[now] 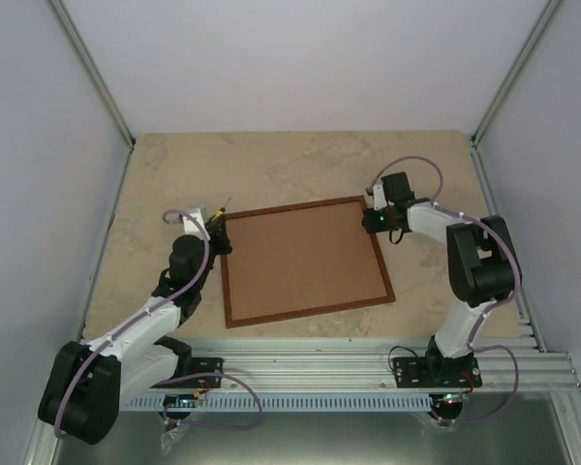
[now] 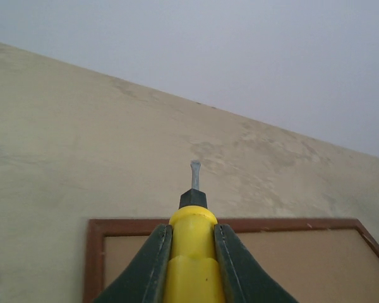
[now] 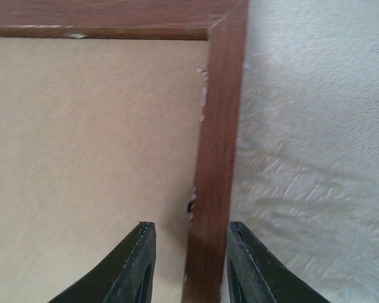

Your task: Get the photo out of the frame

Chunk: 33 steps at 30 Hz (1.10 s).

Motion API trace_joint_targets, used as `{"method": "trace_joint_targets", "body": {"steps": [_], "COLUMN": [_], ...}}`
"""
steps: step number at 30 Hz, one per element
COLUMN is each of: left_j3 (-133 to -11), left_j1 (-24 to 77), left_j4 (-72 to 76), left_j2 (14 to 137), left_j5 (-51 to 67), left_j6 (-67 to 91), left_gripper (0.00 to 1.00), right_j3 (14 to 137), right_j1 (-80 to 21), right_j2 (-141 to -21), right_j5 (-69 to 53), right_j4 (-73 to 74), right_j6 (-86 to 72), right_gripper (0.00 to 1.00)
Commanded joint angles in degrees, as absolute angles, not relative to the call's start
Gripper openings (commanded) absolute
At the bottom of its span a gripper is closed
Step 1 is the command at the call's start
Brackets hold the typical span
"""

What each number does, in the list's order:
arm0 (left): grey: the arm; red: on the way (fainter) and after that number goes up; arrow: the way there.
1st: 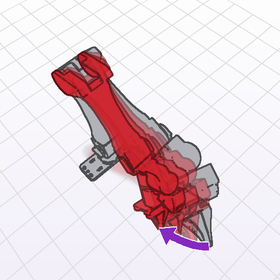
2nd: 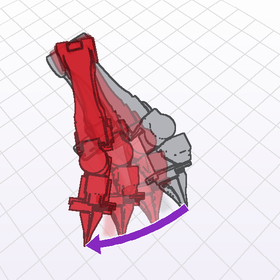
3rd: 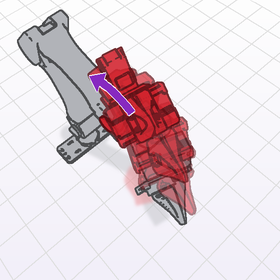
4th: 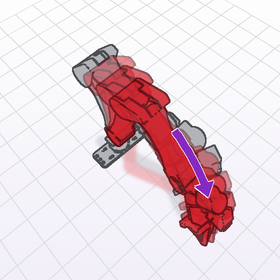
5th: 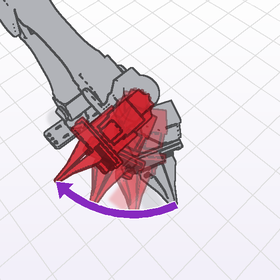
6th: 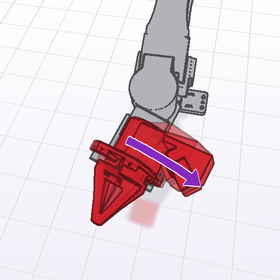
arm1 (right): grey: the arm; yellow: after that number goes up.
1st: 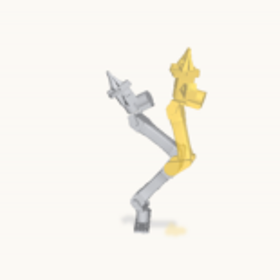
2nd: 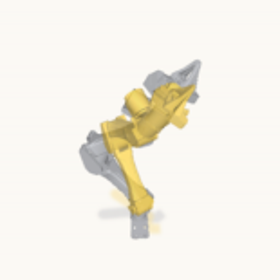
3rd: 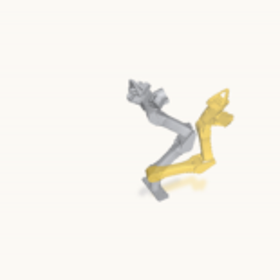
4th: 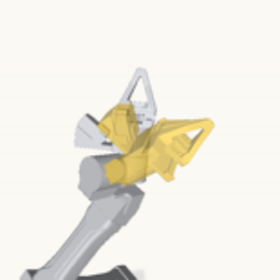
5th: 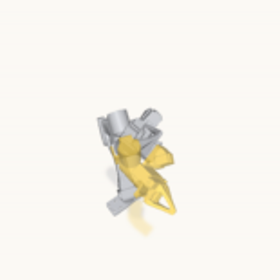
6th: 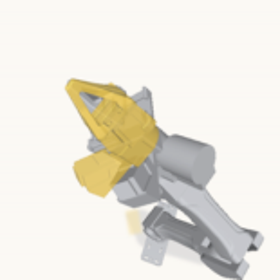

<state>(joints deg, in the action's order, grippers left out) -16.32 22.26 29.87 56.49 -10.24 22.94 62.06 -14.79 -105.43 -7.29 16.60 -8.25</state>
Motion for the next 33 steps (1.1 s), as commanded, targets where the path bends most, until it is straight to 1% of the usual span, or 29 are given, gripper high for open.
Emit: {"method": "trace_joint_targets", "body": {"steps": [1, 4, 7, 12, 14, 18, 22, 24, 27, 31, 32, 33], "left_j3": [-14.87, -15.1, -15.48, -17.45, -18.36, -19.82, -23.07, -24.19, -24.51, -24.96, -25.27, -25.56], "left_j1": [17.11, 13.67, 8.82, 1.15, -1.79, -7.09, -11.58, -12.76, -13.43, -13.51, -13.51, -13.59], "left_j4": [33.05, 33.61, 33.91, 38.06, 40.3, 49.64, 58.13, 62.17, 64.99, 59.2, 56.82, 54.72], "left_j2": [57.1, 58.72, 61.29, 68.72, 72.83, 82.52, 93.96, 99.08, 103.49, 102.54, 101.97, 101.49], "left_j5": [-8.99, -7.91, -6.09, 2.07, 6.05, 14.78, 23.88, 26.44, 27.39, 24.32, 23.21, 22.4], "left_j6": [28.67, 31.58, 37.77, 43.43, 46.15, 51.79, 57.51, 60.21, 62.15, 58.41, 57.42, 56.47], "left_gripper": [0.0, 0.0, 0.0, 0.0, 0.0, 0.0, 0.0, 0.0, 0.06, 0.17, 0.21, 0.27], "right_j3": [58.35, 54.77, 51.6, 48.63, 48.23, 47.19, 46.74, 46.68, 46.66, 46.76, 46.76, 46.76], "right_j1": [-14.97, -14.94, -14.94, -14.94, -14.94, -14.94, -14.99, -14.94, -14.94, -14.94, -14.96, -14.94], "right_j2": [-99.3, -95.69, -91.82, -87.33, -86.25, -84.43, -83.8, -83.93, -84.28, -84.81, -84.97, -85.17], "right_j5": [-13.01, -16.04, -18.51, -21.02, -21.32, -20.72, -20.28, -20.37, -20.38, -20.33, -20.39, -20.39], "right_j4": [11.8, 8.71, 5.05, 2.2, 2.14, 1.38, 1.08, 0.89, 0.86, 0.62, 0.62, 0.56], "right_j6": [-8.05, -8.07, -8.93, -10.07, -10.5, -10.83, -10.85, -10.83, -10.82, -10.83, -10.87, -10.88], "right_gripper": [0.36, 0.47, 0.55, 0.65, 0.68, 0.69, 0.7, 0.7, 0.71, 0.71, 0.71, 0.72]}}
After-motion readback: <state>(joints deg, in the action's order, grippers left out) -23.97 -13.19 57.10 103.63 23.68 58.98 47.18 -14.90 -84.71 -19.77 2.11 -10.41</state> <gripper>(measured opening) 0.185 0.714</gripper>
